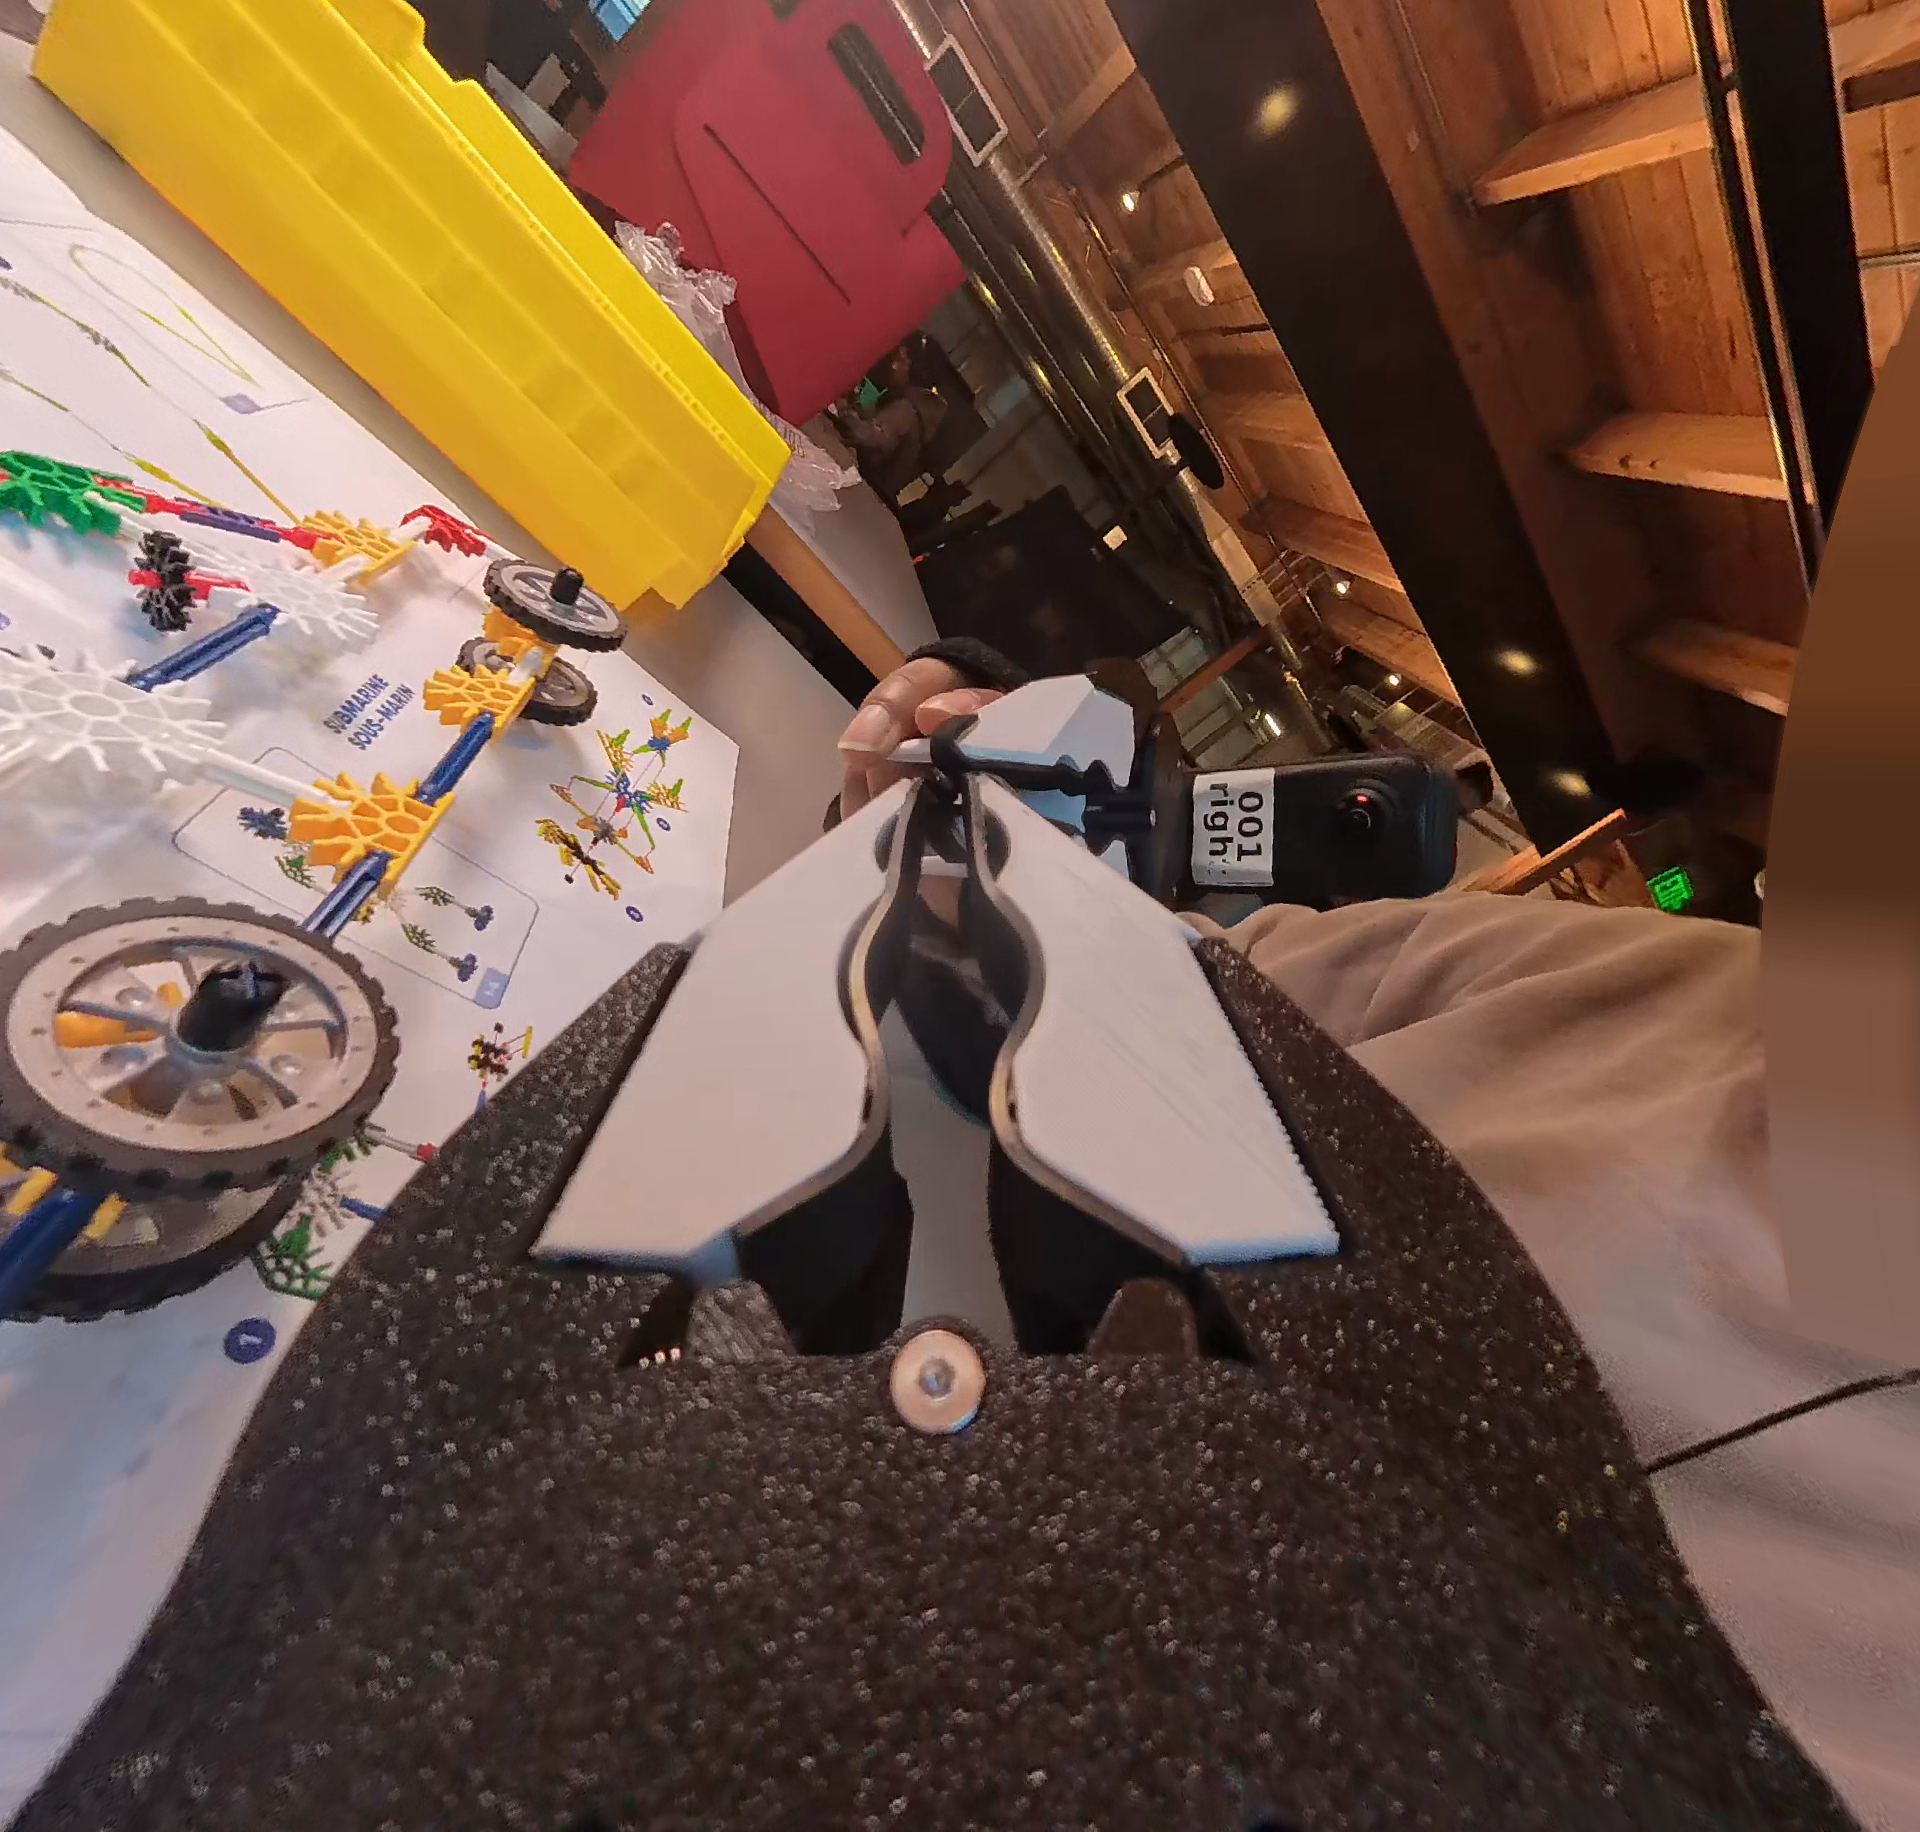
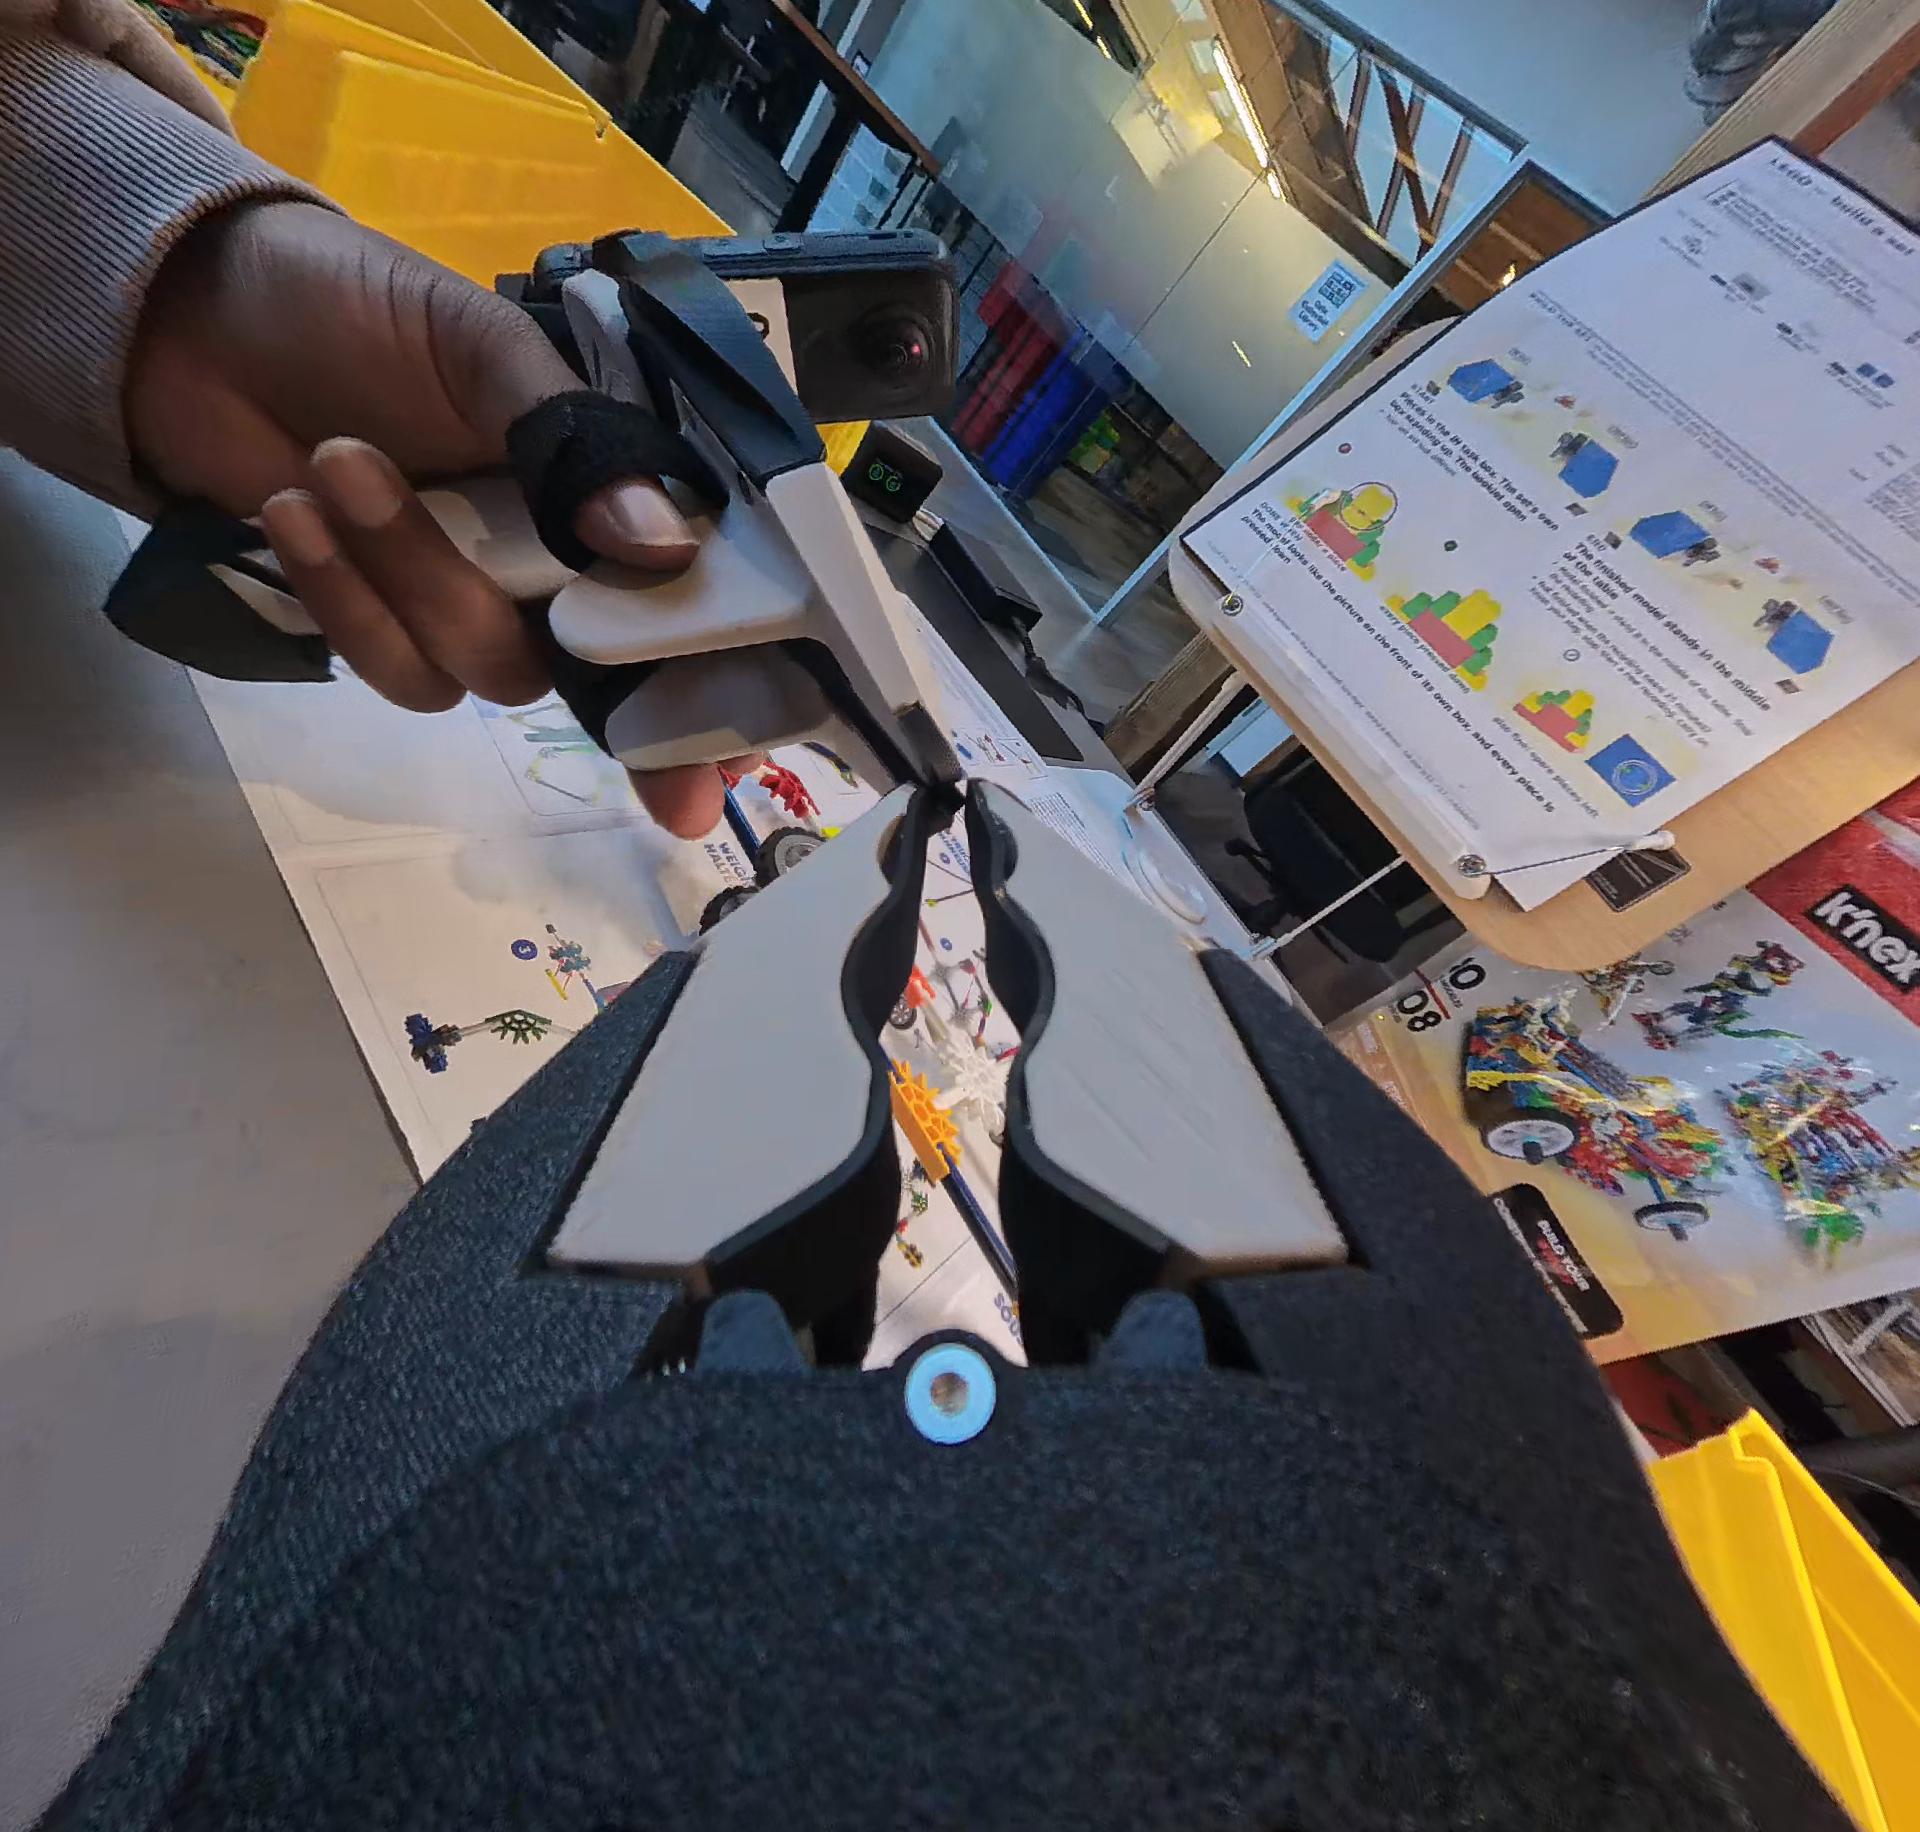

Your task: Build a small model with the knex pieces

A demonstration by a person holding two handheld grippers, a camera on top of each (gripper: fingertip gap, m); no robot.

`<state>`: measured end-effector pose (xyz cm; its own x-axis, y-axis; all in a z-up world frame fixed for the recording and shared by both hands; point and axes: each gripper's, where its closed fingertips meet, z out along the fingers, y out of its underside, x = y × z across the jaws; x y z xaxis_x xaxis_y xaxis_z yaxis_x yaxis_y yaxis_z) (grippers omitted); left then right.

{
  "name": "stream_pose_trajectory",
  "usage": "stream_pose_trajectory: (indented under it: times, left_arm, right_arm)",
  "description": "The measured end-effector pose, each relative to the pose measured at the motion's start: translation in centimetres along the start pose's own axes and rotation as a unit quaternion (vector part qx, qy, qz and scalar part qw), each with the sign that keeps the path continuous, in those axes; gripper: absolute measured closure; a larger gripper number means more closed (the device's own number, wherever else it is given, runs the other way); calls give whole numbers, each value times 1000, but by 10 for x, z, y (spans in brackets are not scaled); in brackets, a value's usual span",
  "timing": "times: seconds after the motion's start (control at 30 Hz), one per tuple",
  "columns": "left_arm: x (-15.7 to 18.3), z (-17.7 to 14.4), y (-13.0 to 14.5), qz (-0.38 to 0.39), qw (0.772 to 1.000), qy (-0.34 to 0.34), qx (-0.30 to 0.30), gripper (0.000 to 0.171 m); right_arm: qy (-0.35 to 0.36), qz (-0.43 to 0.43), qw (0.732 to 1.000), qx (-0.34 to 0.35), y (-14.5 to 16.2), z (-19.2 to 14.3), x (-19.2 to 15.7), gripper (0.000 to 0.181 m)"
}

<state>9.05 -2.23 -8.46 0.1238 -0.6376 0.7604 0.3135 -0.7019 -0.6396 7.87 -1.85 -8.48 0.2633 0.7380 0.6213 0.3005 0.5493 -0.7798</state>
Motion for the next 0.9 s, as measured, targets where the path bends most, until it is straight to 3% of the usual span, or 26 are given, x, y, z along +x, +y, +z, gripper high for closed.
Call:
stream_pose_trajectory:
  times: [0.1,0.27,0.33,0.63,0.9]
  left_arm:
    - [10,-2,3,48,998,21,-26,168]
    - [28,-6,16,143,983,60,-95,170]
    - [31,-7,19,157,979,64,-109,170]
    - [35,-12,40,142,970,102,-172,170]
    - [25,-9,28,86,983,93,-132,170]
  right_arm:
    - [-22,15,999,36,-9,-4,-3,176]
    - [-115,117,982,94,-20,-16,-12,172]
    - [-126,112,981,101,-21,-19,-14,175]
    - [-171,40,979,104,-27,-26,-37,176]
    - [-107,-1,991,84,-18,-19,-27,178]
